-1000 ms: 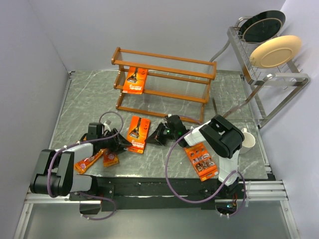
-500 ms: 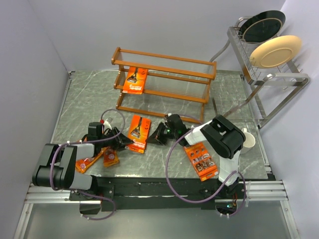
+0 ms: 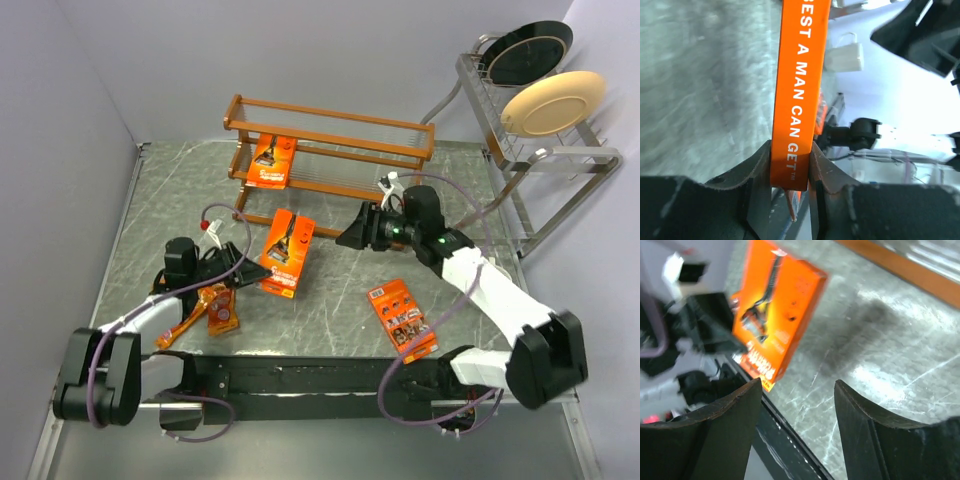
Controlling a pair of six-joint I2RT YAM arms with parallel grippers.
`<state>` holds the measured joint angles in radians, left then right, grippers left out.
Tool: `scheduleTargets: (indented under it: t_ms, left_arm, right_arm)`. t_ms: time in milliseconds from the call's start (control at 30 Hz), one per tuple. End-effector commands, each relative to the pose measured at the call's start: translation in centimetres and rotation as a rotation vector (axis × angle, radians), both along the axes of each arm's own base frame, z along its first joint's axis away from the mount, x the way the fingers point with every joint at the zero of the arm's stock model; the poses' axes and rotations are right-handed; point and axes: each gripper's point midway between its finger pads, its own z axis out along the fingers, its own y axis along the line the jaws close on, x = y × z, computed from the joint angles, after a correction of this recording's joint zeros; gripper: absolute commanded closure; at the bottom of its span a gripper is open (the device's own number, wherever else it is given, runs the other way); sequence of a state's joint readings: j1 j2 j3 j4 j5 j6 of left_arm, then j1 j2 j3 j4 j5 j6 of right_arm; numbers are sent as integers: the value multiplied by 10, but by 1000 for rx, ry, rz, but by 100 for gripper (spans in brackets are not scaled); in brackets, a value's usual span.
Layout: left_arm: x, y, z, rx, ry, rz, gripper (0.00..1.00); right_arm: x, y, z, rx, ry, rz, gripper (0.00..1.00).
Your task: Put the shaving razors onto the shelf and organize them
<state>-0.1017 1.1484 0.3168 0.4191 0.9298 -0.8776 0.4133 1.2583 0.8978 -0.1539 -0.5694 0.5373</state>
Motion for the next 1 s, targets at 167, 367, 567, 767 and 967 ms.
scheduleTargets:
  t_ms: [167,367,567,767,967]
  left_arm:
    - [47,-25,97,-264,-58,-103,99]
    - [84,-43,107,-286,25,-67,99]
    - [119,-64,99,-248,136,-6,99]
    - [135,-79,88,-205,218,10,99]
    - [140,-82,77,-192,272,37,99]
  right_arm:
    - [-39,23,10,120,-24,162,32]
    - [-24,34,22,214,-33,114,31]
    - [5,44,48,367,-41,1,30]
    - [14,44,47,422,25,-69,30]
    - [33,45,22,420,150,-175,31]
